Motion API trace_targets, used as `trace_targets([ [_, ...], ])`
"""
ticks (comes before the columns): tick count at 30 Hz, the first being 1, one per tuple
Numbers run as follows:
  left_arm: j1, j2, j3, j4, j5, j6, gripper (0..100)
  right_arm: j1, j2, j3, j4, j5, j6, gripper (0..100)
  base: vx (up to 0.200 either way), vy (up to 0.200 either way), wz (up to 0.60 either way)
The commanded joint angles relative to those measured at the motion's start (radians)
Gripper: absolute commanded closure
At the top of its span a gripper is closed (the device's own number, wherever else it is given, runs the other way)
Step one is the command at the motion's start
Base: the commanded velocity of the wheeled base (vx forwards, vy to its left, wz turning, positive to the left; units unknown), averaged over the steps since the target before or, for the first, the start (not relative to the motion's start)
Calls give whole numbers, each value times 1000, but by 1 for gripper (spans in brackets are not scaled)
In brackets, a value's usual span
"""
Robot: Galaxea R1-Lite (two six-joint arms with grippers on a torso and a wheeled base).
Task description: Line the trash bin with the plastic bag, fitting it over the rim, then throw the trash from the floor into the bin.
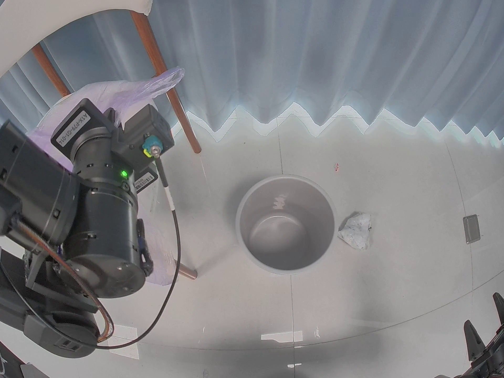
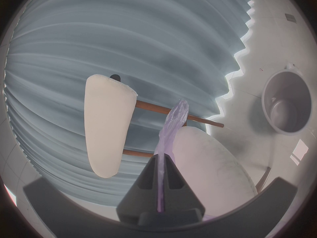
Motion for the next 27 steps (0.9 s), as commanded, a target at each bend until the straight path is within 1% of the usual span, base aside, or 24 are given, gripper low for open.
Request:
trace_targets([
  [1, -1, -11, 46, -1, 1, -1, 100, 0, -17, 15, 0, 0, 0, 0, 0, 0, 0],
  [6, -21, -22, 117, -1, 1, -1, 100, 0, -17, 15, 0, 0, 0, 0, 0, 0, 0],
  [11, -22, -26, 121, -1, 1, -1, 100, 0, -17, 15, 0, 0, 0, 0, 0, 0, 0],
  [15, -67, -23, 124, -1, 1, 1, 100, 0, -17, 15, 0, 0, 0, 0, 0, 0, 0],
  [18, -114, -17, 124, 1, 1, 1, 100, 0, -17, 15, 0, 0, 0, 0, 0, 0, 0],
  [23, -154, -22, 101, -1, 1, -1, 100, 0, -17, 15, 0, 0, 0, 0, 0, 0, 0],
  [27, -222, -28, 77, -1, 1, -1, 100, 0, -17, 15, 0, 0, 0, 0, 0, 0, 0],
])
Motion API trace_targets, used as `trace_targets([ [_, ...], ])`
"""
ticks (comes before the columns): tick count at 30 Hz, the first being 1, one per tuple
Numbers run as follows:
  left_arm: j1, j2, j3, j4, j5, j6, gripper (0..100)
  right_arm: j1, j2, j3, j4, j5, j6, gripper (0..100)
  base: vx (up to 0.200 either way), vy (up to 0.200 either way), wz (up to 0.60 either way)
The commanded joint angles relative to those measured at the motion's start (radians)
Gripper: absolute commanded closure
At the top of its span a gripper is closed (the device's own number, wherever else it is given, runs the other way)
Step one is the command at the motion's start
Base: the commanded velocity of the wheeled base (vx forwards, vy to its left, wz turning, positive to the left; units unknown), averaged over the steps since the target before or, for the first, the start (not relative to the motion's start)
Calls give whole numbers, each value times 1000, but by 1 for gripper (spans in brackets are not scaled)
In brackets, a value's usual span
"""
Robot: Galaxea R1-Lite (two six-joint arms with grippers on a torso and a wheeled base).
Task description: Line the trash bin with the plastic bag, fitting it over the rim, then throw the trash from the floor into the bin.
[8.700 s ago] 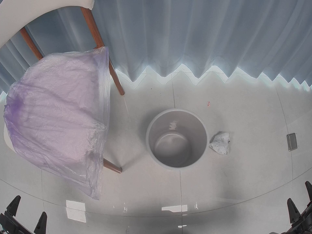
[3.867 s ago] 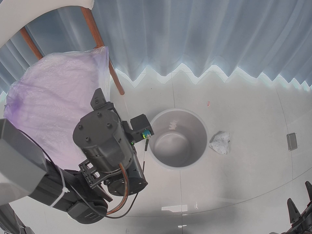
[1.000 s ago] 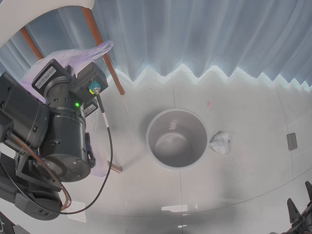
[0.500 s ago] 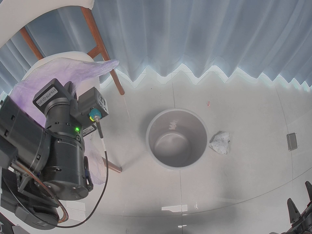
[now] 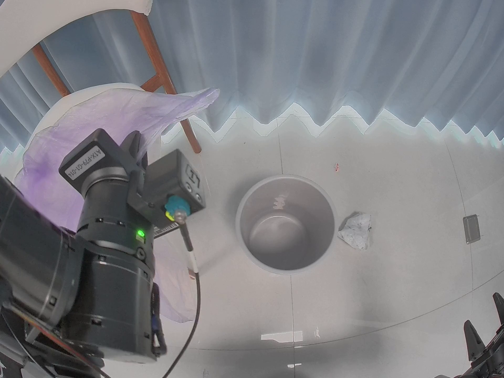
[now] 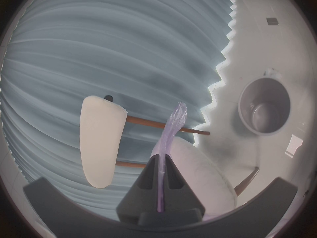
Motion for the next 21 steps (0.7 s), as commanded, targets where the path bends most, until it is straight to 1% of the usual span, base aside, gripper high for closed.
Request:
trace_targets([
  [1, -70, -3, -17, -1, 0, 0, 100, 0, -17, 15, 0, 0, 0, 0, 0, 0, 0],
  [4, -94, 20, -36, -1, 0, 0, 100, 0, -17, 15, 0, 0, 0, 0, 0, 0, 0],
  [7, -94, 34, -48, 1, 0, 0, 100, 0, -17, 15, 0, 0, 0, 0, 0, 0, 0],
  [12, -90, 29, -33, -1, 2, 1, 100, 0, -17, 15, 0, 0, 0, 0, 0, 0, 0],
  [17, -53, 22, -26, -1, 2, 7, 100, 0, -17, 15, 0, 0, 0, 0, 0, 0, 0],
  [21, -53, -8, -23, -1, 5, 1, 100, 0, -17, 15, 0, 0, 0, 0, 0, 0, 0],
])
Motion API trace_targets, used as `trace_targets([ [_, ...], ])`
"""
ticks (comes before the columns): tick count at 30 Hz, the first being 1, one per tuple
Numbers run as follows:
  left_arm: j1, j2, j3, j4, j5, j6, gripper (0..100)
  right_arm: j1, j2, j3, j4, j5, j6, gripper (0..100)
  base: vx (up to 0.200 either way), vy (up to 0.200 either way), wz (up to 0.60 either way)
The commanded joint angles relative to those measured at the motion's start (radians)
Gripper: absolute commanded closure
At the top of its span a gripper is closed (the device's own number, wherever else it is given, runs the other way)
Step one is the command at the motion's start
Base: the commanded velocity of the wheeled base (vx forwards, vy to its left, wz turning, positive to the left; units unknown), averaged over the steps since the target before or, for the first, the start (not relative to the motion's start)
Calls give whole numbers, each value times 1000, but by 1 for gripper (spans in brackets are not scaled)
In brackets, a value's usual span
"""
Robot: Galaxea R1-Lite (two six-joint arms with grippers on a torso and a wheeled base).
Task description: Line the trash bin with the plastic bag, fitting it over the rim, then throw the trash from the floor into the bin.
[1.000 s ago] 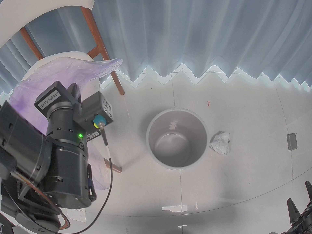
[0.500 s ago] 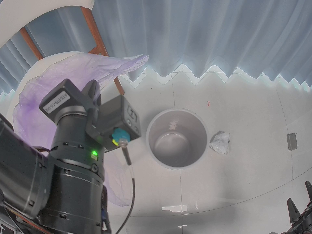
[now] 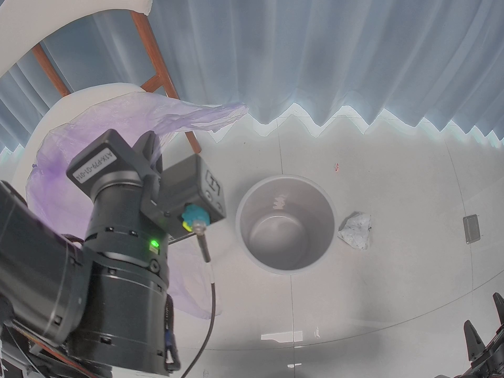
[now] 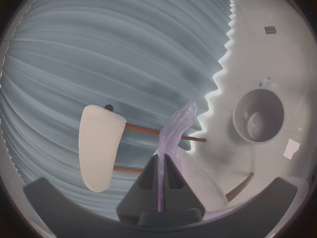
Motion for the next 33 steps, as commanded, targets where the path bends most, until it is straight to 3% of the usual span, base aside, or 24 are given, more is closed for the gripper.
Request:
trace_targets([
  [1, 4, -29, 3, -2, 1, -1, 100, 0, -17, 15, 0, 0, 0, 0, 0, 0, 0],
  [9, 36, -202, 192, -2, 12, -2, 100, 0, -17, 15, 0, 0, 0, 0, 0, 0, 0],
  [20, 34, -299, 304, 15, 12, -1, 100, 0, -17, 15, 0, 0, 0, 0, 0, 0, 0],
  [29, 53, -414, 382, 198, 8, -14, 100, 0, -17, 15, 0, 0, 0, 0, 0, 0, 0],
  [33, 76, -419, 394, 320, 1, -65, 100, 0, -17, 15, 0, 0, 0, 0, 0, 0, 0],
])
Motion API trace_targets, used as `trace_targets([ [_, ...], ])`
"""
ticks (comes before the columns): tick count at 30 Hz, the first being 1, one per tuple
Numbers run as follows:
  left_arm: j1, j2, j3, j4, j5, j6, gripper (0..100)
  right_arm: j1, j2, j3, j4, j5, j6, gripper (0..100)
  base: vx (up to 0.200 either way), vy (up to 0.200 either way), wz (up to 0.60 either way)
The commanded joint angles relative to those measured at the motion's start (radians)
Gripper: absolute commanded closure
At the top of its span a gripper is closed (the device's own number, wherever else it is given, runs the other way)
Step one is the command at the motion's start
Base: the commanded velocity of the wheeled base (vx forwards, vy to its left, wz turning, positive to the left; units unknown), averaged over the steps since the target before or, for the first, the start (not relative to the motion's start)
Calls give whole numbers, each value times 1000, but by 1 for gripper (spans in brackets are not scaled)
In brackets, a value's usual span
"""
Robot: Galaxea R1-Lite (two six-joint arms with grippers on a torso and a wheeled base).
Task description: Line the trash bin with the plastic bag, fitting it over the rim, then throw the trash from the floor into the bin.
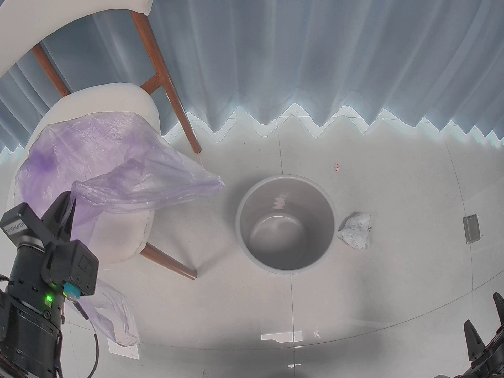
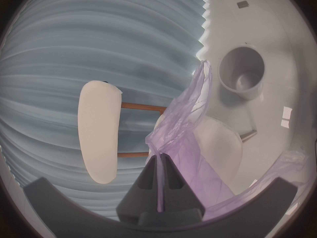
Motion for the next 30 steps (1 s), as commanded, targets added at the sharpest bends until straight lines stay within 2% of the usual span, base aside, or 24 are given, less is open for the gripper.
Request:
trace_targets([
  [1, 16, -31, 13, 76, -5, -39, 100, 1, -17, 15, 0, 0, 0, 0, 0, 0, 0],
  [11, 19, -26, -20, 271, -7, -142, 100, 1, -17, 15, 0, 0, 0, 0, 0, 0, 0],
  [14, 22, -28, -17, 370, -19, -213, 100, 1, -17, 15, 0, 0, 0, 0, 0, 0, 0],
  [17, 58, -14, -22, 433, -161, -332, 100, 1, -17, 15, 0, 0, 0, 0, 0, 0, 0],
  [18, 63, -13, -22, 436, -180, -340, 100, 1, -17, 15, 0, 0, 0, 0, 0, 0, 0],
  [19, 112, -10, -25, 456, -298, -374, 100, 1, -17, 15, 0, 0, 0, 0, 0, 0, 0],
  [20, 149, -10, -28, 462, -362, -385, 100, 1, -17, 15, 0, 0, 0, 0, 0, 0, 0],
  [21, 180, -10, -31, 464, -412, -395, 100, 1, -17, 15, 0, 0, 0, 0, 0, 0, 0],
  [22, 189, -10, -31, 464, -425, -400, 100, 1, -17, 15, 0, 0, 0, 0, 0, 0, 0],
  [23, 236, -5, -27, 464, -491, -438, 100, 1, -17, 15, 0, 0, 0, 0, 0, 0, 0],
  [27, 281, 16, -30, 464, -553, -518, 100, 1, -17, 15, 0, 0, 0, 0, 0, 0, 0],
  [30, 293, 30, -71, 466, -582, -627, 100, 1, -17, 15, 0, 0, 0, 0, 0, 0, 0],
])
